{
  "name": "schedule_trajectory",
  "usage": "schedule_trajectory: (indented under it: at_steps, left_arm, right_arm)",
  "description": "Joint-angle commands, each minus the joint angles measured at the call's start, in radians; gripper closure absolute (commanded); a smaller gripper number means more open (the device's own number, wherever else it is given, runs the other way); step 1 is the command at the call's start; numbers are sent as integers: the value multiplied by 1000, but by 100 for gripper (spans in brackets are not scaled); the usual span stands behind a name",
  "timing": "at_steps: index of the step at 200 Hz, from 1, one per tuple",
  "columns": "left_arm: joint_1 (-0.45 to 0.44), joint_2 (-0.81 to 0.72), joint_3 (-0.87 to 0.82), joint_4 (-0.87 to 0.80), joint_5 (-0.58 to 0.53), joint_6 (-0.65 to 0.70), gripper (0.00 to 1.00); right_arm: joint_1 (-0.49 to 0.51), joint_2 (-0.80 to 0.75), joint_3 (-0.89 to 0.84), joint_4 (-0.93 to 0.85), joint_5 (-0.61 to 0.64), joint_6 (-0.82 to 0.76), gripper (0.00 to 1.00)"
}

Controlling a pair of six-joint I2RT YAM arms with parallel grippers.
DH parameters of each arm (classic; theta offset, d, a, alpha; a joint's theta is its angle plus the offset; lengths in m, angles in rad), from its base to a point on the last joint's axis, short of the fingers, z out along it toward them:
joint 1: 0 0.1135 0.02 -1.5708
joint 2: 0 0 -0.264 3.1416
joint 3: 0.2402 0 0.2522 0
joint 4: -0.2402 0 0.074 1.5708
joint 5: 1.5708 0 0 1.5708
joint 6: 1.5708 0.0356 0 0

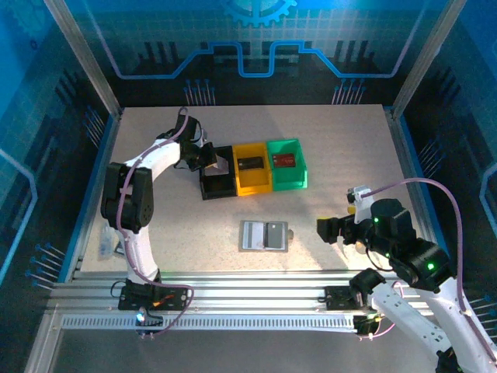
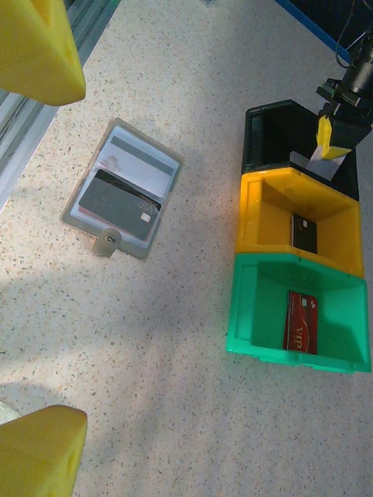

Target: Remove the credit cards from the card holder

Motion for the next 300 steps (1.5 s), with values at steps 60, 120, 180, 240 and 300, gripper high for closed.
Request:
schedule_trajectory:
  at_steps: [60, 120, 180, 240, 300]
  left_arm:
    - [19, 11, 45, -54, 17, 25, 83]
    - [26, 4, 72, -87, 5, 37, 79]
    - [39, -32, 113, -137, -17, 39, 76]
    - [12, -260, 15, -148, -6, -47, 61]
    - [-207, -534, -273, -100, -14, -228, 49]
  right_arm:
    - [-7, -10, -11, -4, 18, -5, 0]
    - [-6, -11, -11, -5, 21, -2, 0]
    - [-7, -11, -11, -4, 21, -3, 0]
    - [-6, -1, -11, -6, 22, -1, 0]
    - [-5, 84, 31, -38, -11, 20, 0]
